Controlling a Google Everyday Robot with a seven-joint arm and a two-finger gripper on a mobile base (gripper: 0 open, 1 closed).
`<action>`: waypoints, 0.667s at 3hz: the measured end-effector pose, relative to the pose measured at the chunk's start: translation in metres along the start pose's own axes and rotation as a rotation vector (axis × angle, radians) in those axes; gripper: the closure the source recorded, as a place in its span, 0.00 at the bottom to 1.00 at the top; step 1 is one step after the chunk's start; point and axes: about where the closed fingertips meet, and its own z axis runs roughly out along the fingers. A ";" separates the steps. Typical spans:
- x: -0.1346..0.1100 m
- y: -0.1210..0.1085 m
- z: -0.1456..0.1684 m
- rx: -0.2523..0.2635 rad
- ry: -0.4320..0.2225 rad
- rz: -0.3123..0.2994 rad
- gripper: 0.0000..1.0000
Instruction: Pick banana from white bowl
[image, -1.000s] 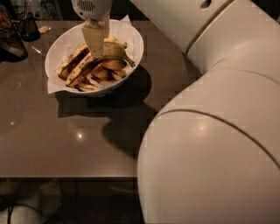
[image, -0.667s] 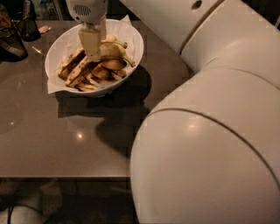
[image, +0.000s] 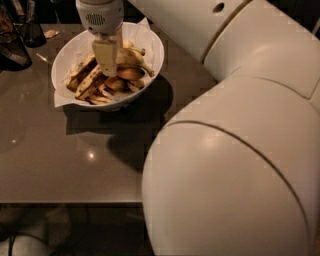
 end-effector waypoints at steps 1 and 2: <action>0.002 -0.001 0.007 -0.016 0.006 0.005 0.44; 0.004 -0.002 0.015 -0.024 0.015 0.010 0.48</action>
Offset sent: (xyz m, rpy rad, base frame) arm -0.0179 -0.0301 -0.0236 -0.1072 0.1358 -0.0405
